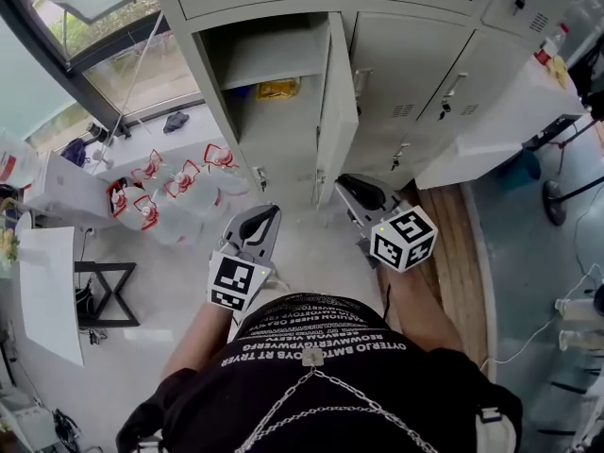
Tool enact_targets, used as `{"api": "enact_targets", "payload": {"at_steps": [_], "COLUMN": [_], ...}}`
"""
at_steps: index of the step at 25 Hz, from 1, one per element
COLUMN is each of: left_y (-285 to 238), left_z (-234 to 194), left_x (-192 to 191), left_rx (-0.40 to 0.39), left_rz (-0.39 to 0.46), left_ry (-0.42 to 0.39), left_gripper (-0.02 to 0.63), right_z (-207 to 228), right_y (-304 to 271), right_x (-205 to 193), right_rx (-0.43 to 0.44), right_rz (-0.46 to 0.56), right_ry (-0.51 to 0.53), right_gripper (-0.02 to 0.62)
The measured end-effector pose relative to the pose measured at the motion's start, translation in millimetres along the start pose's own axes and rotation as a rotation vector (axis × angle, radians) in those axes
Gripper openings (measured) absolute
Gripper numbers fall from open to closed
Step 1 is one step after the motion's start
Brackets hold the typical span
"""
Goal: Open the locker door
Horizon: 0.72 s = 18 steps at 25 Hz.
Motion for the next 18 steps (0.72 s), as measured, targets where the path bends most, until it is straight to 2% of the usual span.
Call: {"api": "enact_targets", "payload": {"at_steps": [4,9,13,18], "left_y": [15,33,49,69], "left_z": [12,20,23,20], "left_x": [-5,-4,0,13], "left_rx": [0.046,0.100,0.139,0.169], "left_rz": [-0.013,-0.018,-0.009,0.026], "left_ry": [0.010,0.011,0.012,0.031], "left_gripper": [0.000,0.000,0.000,0.000], "right_z": [19,31,17,-10], "right_y": [23,34,45,62], "right_x": [-2,-3,0,-4], "right_rx": [-0.043,-0.040,-0.025,-0.036], "right_rz": [0.016,0.019,0.021,0.019], "right_ry": [-0.003,-0.003,0.027,0.112], "right_gripper": [0.052,0.054,-0.003,-0.005]}}
Point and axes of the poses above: the fingertips, and each gripper's own axes: y backward along the fingers, z to its right, x out of its top, the point moved 4 cm from there along y, backward along the fingers, and after that the axes turned 4 degrees about x, right-handed, at the moved point
